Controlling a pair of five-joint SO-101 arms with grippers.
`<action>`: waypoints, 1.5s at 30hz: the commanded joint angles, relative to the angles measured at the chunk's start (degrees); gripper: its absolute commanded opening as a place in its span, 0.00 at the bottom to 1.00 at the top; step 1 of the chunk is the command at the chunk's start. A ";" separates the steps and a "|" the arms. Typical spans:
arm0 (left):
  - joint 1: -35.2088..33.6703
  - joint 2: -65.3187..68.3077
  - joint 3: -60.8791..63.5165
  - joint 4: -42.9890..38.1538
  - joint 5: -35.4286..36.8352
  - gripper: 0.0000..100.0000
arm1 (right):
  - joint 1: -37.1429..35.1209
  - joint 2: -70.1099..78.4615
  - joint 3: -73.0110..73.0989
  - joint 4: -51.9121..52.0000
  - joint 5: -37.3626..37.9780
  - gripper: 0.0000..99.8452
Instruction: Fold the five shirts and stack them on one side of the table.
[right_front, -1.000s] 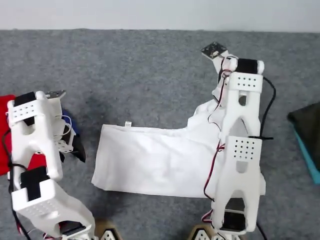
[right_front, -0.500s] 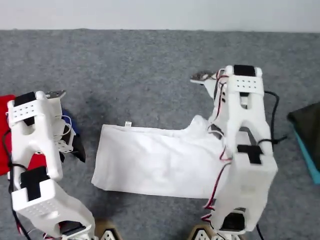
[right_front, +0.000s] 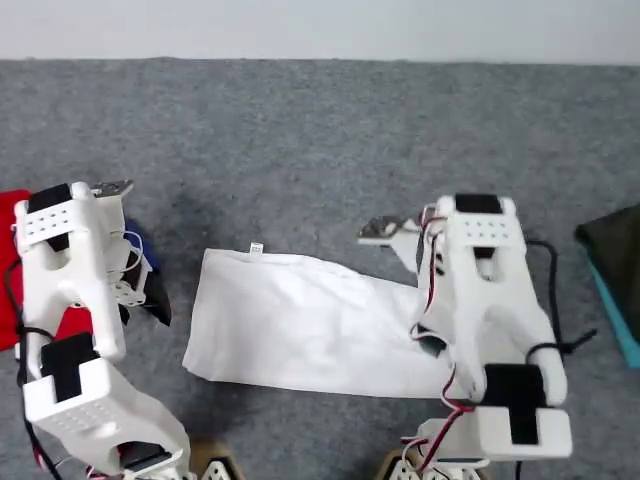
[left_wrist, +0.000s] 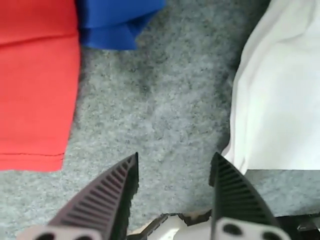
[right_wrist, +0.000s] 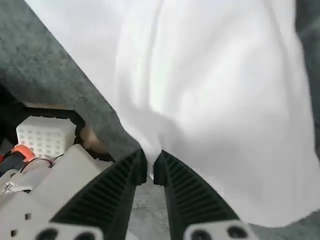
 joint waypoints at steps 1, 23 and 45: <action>0.18 -2.11 -1.36 2.02 -0.97 0.22 | -0.57 -3.30 3.78 -1.89 0.70 0.08; 16.26 3.16 -10.77 2.02 9.14 0.30 | 4.26 -18.77 -16.44 7.87 0.26 0.44; 24.44 23.65 -18.24 2.02 4.04 0.01 | 33.19 -19.21 -8.18 -8.92 0.62 0.44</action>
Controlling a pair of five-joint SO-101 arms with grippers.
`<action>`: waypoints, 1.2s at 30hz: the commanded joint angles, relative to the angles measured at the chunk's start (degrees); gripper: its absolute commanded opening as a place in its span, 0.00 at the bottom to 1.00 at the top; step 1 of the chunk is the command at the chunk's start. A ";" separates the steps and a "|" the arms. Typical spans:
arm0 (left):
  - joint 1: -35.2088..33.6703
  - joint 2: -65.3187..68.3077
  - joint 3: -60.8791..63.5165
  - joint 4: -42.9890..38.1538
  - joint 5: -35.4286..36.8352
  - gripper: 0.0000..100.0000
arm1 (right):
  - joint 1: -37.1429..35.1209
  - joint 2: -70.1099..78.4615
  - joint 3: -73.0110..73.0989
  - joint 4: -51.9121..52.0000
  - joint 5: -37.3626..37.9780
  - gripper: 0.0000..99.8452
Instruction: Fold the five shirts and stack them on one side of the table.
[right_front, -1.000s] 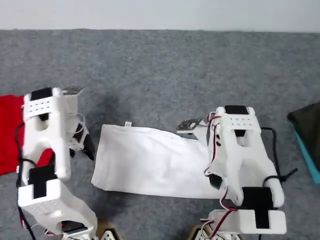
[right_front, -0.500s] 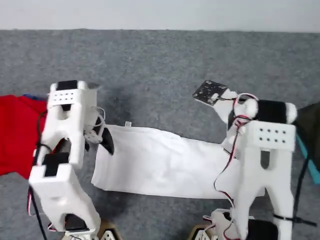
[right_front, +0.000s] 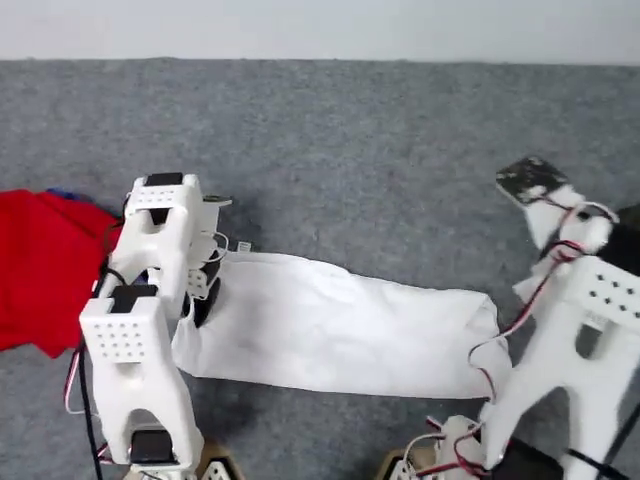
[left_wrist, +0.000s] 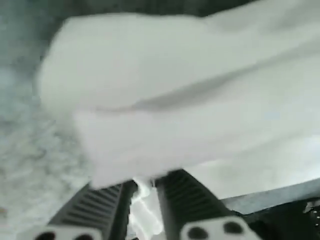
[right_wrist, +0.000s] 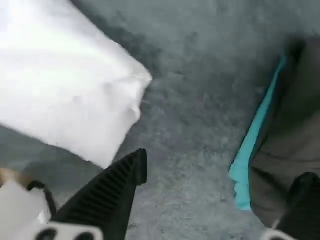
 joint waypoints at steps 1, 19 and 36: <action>5.98 -6.33 -1.80 1.05 -0.62 0.01 | 4.88 1.80 1.49 -5.23 -0.26 0.44; 47.21 -34.29 -3.30 0.97 0.09 0.01 | 19.30 8.22 1.67 -8.84 7.38 0.44; 65.49 1.14 -44.26 1.05 6.86 0.01 | 27.47 8.22 1.76 -9.19 14.33 0.44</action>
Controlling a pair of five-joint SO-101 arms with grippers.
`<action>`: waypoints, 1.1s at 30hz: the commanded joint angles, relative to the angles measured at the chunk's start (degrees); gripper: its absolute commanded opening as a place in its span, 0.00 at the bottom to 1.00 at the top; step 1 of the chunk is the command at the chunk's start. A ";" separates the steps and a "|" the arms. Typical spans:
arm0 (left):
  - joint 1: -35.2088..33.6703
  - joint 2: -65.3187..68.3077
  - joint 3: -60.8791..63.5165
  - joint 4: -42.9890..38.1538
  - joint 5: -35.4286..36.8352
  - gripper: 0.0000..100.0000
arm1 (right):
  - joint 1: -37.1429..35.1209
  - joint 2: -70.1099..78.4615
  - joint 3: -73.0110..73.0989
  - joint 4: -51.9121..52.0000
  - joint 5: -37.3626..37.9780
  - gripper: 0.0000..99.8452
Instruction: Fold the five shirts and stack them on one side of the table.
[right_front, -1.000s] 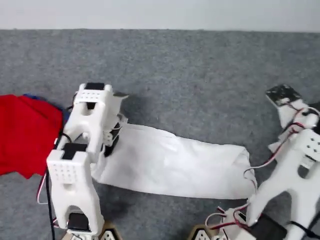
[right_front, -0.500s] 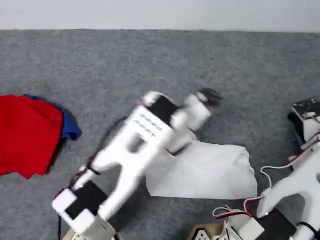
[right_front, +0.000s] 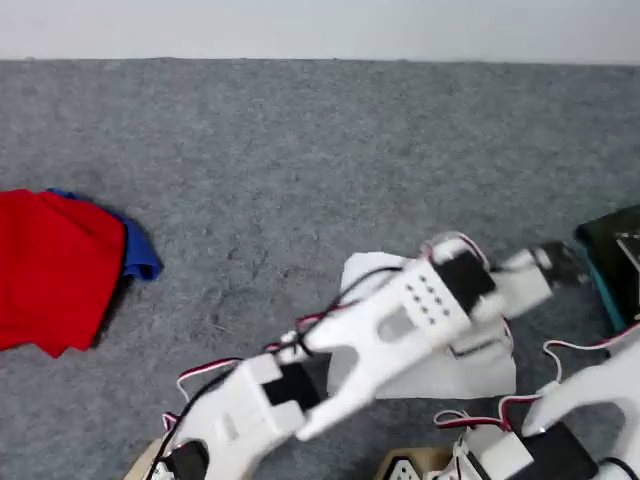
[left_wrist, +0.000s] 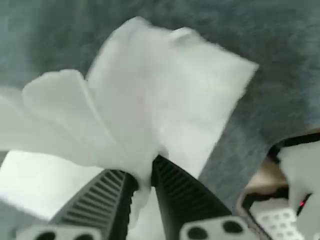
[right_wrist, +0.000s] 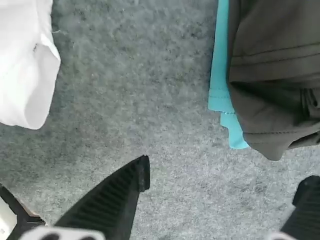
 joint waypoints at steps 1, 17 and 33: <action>2.81 3.69 -7.34 1.67 1.05 0.02 | 0.40 -0.22 -0.18 -0.75 0.79 0.44; -0.53 5.10 -17.89 1.67 12.66 0.22 | -4.97 -0.84 3.60 -0.04 -1.76 0.44; -39.74 -16.18 19.21 1.76 7.65 0.22 | -50.86 -0.40 -5.89 18.51 -15.91 0.40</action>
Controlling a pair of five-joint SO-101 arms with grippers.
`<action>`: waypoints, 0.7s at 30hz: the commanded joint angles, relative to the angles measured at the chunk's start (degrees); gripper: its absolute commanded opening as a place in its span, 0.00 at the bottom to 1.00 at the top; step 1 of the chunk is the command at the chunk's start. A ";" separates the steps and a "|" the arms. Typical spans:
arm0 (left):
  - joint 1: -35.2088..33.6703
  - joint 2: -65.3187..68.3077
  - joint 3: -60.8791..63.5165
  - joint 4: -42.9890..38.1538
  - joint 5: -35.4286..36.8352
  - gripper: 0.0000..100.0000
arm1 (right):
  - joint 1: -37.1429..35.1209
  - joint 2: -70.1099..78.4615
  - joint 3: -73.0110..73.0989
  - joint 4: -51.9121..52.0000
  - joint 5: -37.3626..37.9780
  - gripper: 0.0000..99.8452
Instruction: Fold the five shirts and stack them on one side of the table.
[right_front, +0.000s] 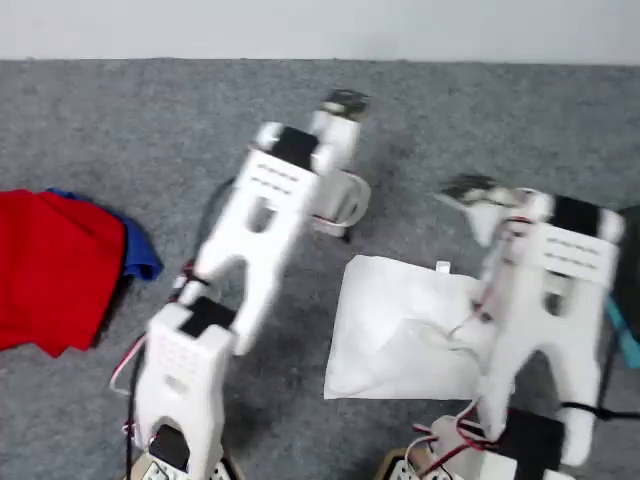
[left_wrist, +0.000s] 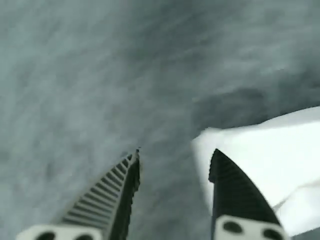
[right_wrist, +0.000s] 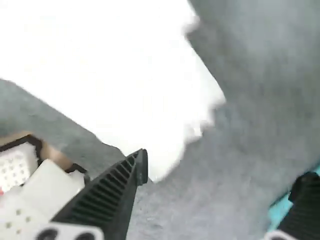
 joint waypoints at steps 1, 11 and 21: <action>-5.80 -13.89 17.71 1.76 -5.54 0.22 | -8.13 -0.31 -2.90 2.24 -0.97 0.36; -16.35 -29.10 42.86 1.67 -12.75 0.22 | -15.34 -0.22 7.03 -3.30 -0.97 0.15; -19.43 -29.36 47.08 1.67 -12.66 0.22 | -22.02 -0.22 20.22 -11.21 -1.05 0.19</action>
